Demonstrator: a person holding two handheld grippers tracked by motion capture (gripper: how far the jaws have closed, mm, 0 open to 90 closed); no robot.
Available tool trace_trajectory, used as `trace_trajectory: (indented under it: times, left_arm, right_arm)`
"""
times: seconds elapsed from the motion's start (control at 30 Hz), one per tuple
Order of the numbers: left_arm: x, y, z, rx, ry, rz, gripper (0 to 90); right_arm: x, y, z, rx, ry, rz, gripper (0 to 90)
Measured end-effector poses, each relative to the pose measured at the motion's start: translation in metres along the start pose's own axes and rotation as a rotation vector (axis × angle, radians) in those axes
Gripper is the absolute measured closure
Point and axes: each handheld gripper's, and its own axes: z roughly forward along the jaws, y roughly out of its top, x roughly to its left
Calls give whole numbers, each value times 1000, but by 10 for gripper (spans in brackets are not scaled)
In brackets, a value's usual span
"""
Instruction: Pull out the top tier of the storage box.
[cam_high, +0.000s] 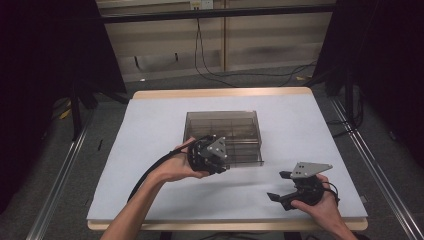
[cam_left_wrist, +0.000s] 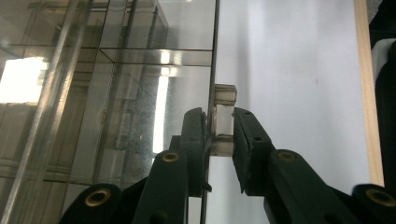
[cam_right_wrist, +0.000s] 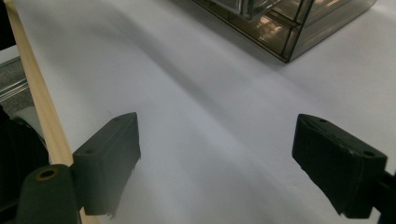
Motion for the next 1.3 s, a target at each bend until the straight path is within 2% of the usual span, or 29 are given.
trace_trajectory:
  times: [0.07,0.13,0.23,0.5,0.57,0.83,1.07,1.1,1.17,1.3]
  left_arm:
    - [-1,0,0,-2,-15,2,764]
    - [-2,0,1,0,-4,5,765]
    - [-3,-1,-1,1,-22,7,765]
    - [-5,-3,-1,-4,-17,10,765]
    - [-6,-3,0,-9,-29,15,767]
    - [-6,-1,-1,12,-36,19,769]
    - [-6,-1,-1,13,-43,8,766]
    - [-6,-1,-1,16,-33,12,767]
    - [-6,-2,-1,11,-46,7,766]
    - [-6,-3,-2,-1,-34,-4,747]
  right_arm:
    - [0,0,0,-2,0,1,155]
    - [-1,0,0,-1,1,3,154]
    - [0,0,1,2,-1,2,155]
    - [0,0,2,2,4,-2,155]
    - [0,0,2,4,2,-1,155]
    - [0,1,3,7,8,0,155]
    - [0,0,2,4,2,3,155]
    - [0,1,3,5,3,3,155]
    - [0,1,3,6,5,1,155]
    - [0,1,2,2,2,3,155]
